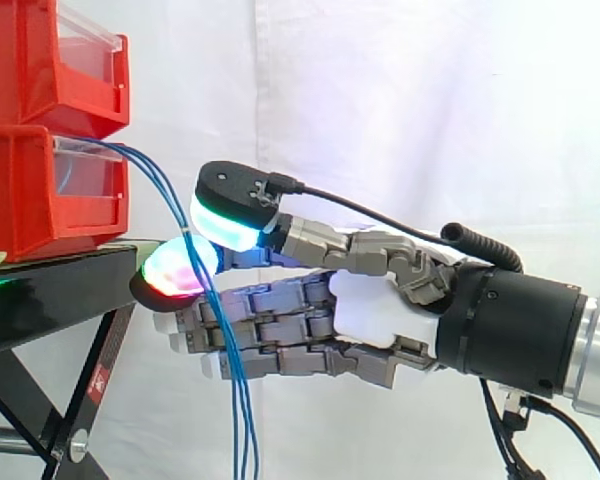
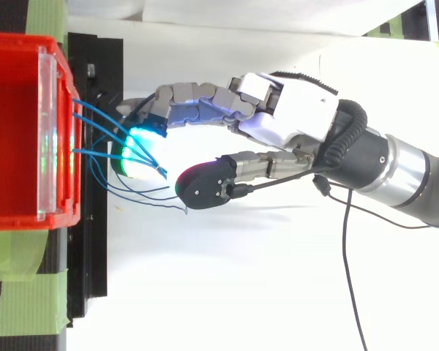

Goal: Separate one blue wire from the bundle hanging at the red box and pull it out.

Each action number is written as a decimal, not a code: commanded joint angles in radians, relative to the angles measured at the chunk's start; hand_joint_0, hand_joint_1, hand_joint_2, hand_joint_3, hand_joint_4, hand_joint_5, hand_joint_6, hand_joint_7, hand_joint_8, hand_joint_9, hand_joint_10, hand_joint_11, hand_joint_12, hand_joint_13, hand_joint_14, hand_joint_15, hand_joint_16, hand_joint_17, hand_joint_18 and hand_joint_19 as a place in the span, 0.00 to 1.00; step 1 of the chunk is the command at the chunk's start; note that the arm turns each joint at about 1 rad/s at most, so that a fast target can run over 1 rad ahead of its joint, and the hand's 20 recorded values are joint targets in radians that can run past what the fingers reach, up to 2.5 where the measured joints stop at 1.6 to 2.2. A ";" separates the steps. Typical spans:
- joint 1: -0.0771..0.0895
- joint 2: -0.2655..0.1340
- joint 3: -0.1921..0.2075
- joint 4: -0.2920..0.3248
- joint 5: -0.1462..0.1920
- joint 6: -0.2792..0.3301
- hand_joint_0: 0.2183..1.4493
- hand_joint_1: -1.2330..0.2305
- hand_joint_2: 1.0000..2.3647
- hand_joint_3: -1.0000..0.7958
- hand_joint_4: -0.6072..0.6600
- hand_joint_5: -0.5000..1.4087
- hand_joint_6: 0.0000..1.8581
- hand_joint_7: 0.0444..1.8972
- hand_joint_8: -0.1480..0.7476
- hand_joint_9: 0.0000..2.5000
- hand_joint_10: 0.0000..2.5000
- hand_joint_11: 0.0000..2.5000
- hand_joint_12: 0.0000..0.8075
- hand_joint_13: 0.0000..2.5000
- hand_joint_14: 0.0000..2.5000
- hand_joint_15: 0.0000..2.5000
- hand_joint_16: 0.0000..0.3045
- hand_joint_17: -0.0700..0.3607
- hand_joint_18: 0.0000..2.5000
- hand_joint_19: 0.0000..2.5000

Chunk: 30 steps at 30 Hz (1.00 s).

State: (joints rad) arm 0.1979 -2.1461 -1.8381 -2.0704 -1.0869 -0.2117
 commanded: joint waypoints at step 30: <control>-0.005 0.000 0.013 -0.010 0.001 0.002 0.33 0.42 0.01 0.35 0.69 0.18 0.33 0.65 0.51 0.19 0.00 0.12 0.45 0.11 0.00 0.07 0.17 0.43 0.08 0.13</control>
State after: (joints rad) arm 0.1958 -2.1460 -1.8254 -2.0800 -1.0861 -0.2115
